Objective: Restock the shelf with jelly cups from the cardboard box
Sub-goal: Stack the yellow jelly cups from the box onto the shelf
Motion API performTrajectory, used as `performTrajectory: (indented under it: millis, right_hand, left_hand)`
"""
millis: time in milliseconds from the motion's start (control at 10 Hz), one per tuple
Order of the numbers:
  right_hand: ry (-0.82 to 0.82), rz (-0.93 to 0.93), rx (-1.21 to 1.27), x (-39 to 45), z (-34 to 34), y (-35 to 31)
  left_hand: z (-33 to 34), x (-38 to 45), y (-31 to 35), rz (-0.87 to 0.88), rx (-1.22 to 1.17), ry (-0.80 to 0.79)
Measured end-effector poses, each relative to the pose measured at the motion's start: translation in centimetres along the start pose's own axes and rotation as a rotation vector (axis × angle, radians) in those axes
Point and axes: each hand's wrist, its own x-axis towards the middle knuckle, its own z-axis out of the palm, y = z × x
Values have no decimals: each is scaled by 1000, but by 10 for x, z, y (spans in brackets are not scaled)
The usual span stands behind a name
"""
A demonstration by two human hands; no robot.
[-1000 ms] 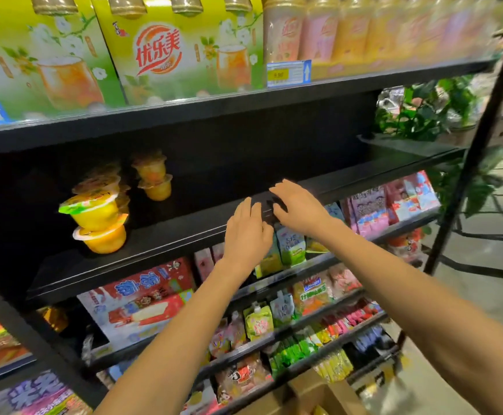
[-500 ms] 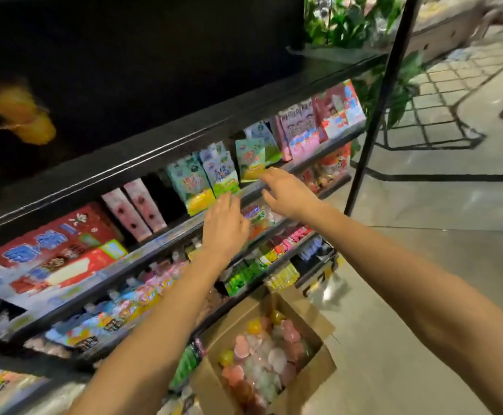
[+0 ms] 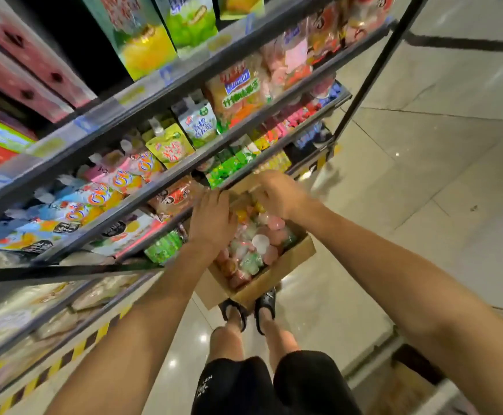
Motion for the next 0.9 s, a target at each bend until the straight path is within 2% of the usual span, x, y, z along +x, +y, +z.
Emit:
performTrajectory:
  millis: [200, 300, 400, 500, 600, 700, 800, 900]
  right_hand:
    - [-128, 88, 43, 12, 107, 42]
    - [-146, 206, 123, 17, 167, 66]
    - [-242, 321, 232, 25, 237, 91]
    - [-334, 372, 269, 32, 291, 104]
    - [-300, 408, 316, 44, 349, 111]
    - [-355, 413, 283, 63, 412, 125]
    - [-286, 410, 330, 92, 450, 134]
    - [-265, 353, 282, 126, 480, 146]
  left_hand:
    - [104, -3, -27, -135, -117, -133]
    - [155, -5, -38, -180, -160, -211]
    - [221, -11, -61, -222, -193, -256]
    - [284, -9, -79, -324, -186, -387]
    - [337, -4, -100, -372, -224, -455]
    - [388, -2, -123, -353, -225, -475]
    - [433, 6, -142, -357, -209, -527]
    - [471, 20, -152, -270, -214, -514]
